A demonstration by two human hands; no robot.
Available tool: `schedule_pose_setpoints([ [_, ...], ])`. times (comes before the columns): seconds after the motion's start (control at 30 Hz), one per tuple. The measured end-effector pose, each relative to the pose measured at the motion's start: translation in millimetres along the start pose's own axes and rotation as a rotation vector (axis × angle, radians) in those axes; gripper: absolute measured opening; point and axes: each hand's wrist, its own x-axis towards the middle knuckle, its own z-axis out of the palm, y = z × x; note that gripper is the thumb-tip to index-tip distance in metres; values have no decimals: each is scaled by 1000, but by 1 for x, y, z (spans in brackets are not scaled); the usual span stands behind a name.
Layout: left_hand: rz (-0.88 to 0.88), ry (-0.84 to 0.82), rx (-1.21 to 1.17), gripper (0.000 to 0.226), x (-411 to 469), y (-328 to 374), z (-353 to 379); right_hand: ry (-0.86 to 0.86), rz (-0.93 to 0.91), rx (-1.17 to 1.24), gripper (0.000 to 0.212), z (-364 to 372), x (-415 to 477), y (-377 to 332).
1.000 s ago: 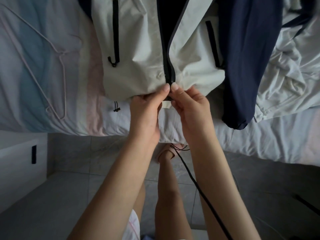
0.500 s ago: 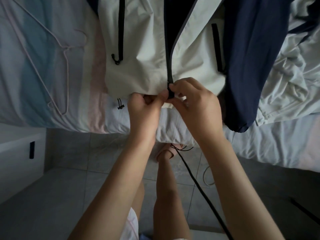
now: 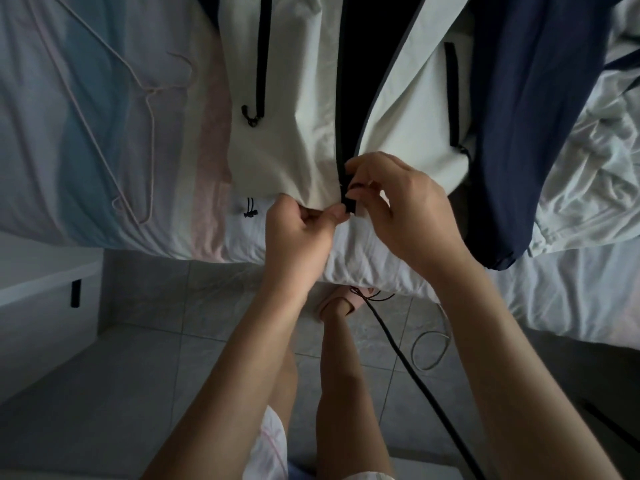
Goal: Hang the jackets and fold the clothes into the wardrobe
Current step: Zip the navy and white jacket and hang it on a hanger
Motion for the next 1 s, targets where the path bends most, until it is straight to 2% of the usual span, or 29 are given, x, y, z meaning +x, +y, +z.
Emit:
schedule_pose_setpoints([
  [0.27,-62,-18,-42,22,-1,10,-9,72,-10,10,7,9,-1,-9],
  [0.33,-50,52,-148,18,-1,12,-6,127,39,120,5,14,1,-13],
  [0.43,-52,60,-354,12,-4,16,8,257,131,317,5,21,8,-20],
  [0.53,-47,122,-473,9,-3,20,20,330,206,382,11,23,8,-22],
  [0.63,8,151,-401,10,-3,19,21,392,253,452,16,24,2,-27],
  [0.8,194,191,8,18,-6,1,2,355,247,289,8,32,-12,-40],
  [0.9,213,172,35,15,-16,-2,-3,316,185,137,5,34,-20,-38],
  [1.0,233,191,40,14,-27,-3,-2,346,174,57,5,34,-23,-40],
])
